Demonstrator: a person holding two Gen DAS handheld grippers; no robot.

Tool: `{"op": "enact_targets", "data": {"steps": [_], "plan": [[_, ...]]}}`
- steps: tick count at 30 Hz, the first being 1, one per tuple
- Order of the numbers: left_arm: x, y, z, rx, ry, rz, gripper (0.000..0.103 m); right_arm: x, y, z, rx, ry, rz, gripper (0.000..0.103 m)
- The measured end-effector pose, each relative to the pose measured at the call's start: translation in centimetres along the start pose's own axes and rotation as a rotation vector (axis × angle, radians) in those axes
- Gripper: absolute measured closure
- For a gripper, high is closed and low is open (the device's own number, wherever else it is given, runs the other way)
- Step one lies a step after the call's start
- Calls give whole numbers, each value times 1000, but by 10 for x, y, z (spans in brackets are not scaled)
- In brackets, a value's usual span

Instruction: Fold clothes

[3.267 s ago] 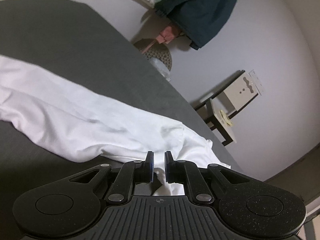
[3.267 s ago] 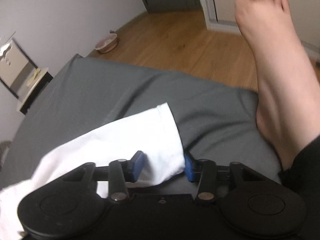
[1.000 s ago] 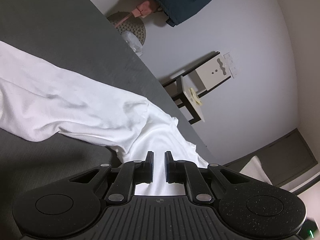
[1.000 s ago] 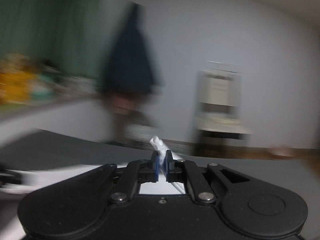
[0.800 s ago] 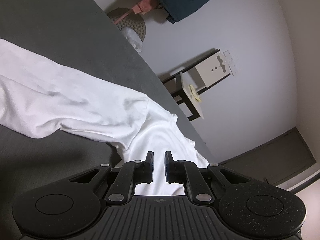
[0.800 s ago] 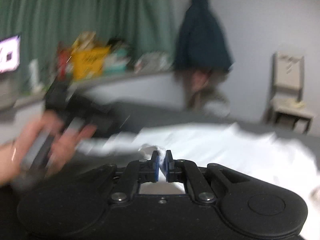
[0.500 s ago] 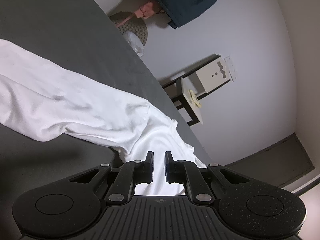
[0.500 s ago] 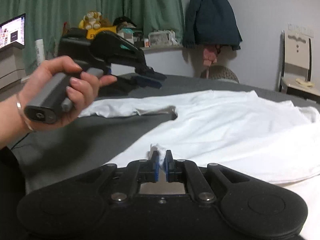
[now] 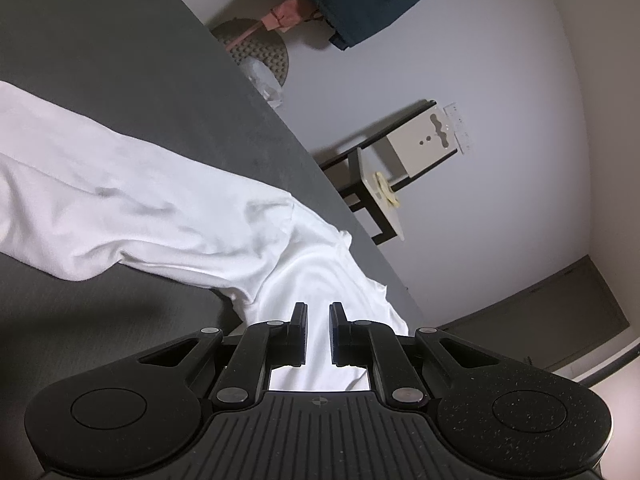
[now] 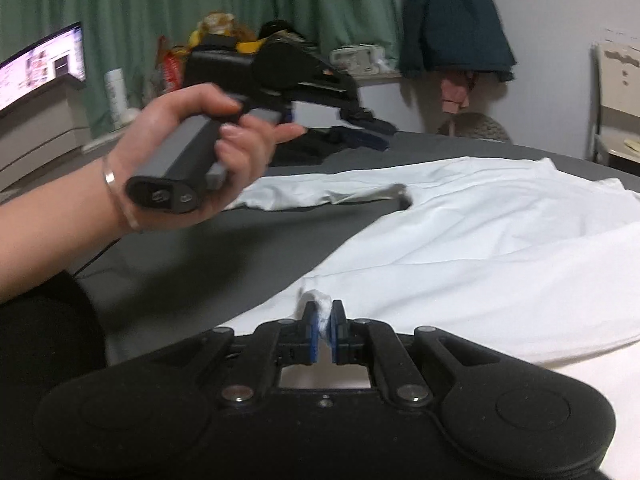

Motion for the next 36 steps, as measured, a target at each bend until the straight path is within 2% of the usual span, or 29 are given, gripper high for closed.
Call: {"op": "enact_targets", "data": {"steps": [7,13,16,17,18,20,23,27,29,34,36], "plan": [[2,-3,-2,-5,2,-13,95,-4,-9,-6,-50,17,-6,96],[1,-2,-1,-5,11,-13,94,-12,-22,-22,-115,-27,42,94],[0,-1,-1,1,12,-8,94,-18,-24,-19,-135,9,66,82],[0,-1,-1,1,12,-7,95,-23,-24,-17,-141,35,73,66],[0,0,-1,0,12,-6,94,-27,-23,-14,-133,48,75,57],[0,0,-3,-15,27,-16,94,-35,-21,-7,-117,70,76,55],[-2,-1,-3,-81,105,-54,94,-37,-12,3,-99,66,22,54],[-2,-1,2,-132,133,-127,94,-44,-8,-2,-170,-6,24,53],[-3,-3,0,-141,146,-173,94,-56,-9,-5,-199,-4,7,53],[-10,-11,-38,-245,162,-225,94,-89,-14,-18,-217,-25,20,53],[-13,-9,-48,-237,173,-238,94,-93,-16,-23,-222,-61,8,53]]}}
Point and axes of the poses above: each gripper's, at about its wrist camera, not at the fingertips, and z roughly against the way its jaws point, x to its right, y to its top, the point moved 7 cm from there along -z, roughly the way its jaws point, and after that the axes turned 6 degrees about -z, right-handed, at the moved point
